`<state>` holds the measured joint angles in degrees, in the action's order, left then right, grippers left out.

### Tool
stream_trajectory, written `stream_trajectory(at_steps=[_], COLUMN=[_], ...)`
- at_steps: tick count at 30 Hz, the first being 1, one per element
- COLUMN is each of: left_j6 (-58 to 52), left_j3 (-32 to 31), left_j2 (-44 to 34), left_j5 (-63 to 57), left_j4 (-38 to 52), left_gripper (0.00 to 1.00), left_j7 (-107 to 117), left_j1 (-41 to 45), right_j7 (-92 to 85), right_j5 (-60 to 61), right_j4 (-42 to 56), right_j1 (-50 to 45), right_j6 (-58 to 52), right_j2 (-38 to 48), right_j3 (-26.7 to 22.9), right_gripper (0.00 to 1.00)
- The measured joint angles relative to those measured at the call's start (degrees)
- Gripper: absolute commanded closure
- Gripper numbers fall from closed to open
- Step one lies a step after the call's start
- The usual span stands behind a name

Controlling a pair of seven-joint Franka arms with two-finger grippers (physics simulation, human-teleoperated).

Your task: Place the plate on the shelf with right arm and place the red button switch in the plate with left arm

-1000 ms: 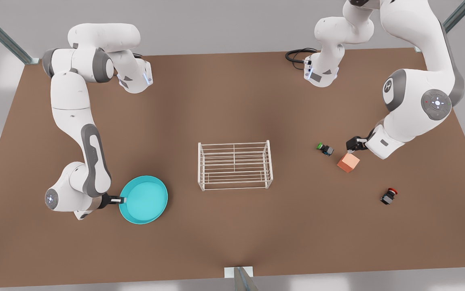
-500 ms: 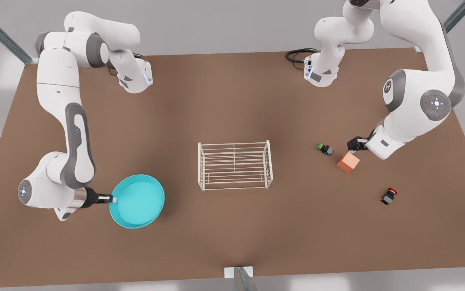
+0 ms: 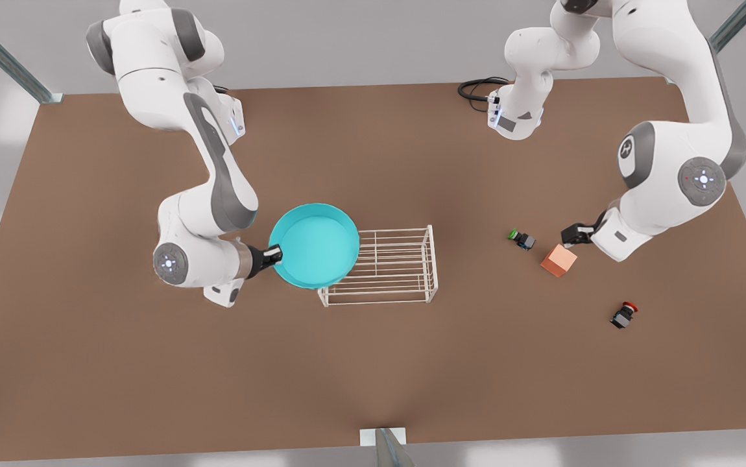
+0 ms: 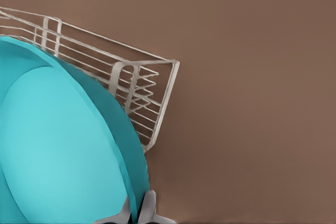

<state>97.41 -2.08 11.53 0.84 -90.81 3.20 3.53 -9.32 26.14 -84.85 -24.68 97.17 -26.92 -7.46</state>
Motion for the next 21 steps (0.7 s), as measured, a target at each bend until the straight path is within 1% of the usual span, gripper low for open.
stream_trajectory(at_steps=[3, 6, 17, 18, 19, 21], left_j6=[0.02, -0.08, -0.23, -0.19, -0.01, 0.40], left_j3=[-0.16, -0.32, -0.48, -0.43, -0.40, -0.34], left_j2=[-0.07, -0.73, -1.48, -1.44, -1.10, -0.64], left_j5=[-0.04, -0.07, -0.06, -0.09, -0.10, -0.10], left_j4=[0.40, 0.52, 0.55, 0.56, 0.55, 0.52], left_gripper=[0.00, 0.00, 0.00, 0.00, 0.00, 0.00], left_j7=[-0.15, -0.26, -0.58, -0.61, -0.63, -0.68], left_j1=[0.27, 0.29, 0.44, 0.44, 0.37, 0.17], right_j7=[2.06, 4.33, 12.39, 13.01, 13.59, 14.63], right_j5=[0.38, 1.98, 5.88, 6.09, 6.22, 6.35], right_j4=[-3.50, -4.64, -3.80, -3.74, -3.75, -3.76], right_j1=[-1.78, -2.97, -9.39, -9.48, -9.50, -9.44], right_j6=[1.92, 3.90, 13.73, 14.43, 15.16, 16.34], right_j2=[0.08, 0.65, -3.42, -3.56, -3.63, -3.30], right_j3=[1.37, 3.47, 3.96, 3.95, 3.96, 3.76], right_gripper=[0.80, 0.80, 0.79, 0.72, 0.00, 0.00])
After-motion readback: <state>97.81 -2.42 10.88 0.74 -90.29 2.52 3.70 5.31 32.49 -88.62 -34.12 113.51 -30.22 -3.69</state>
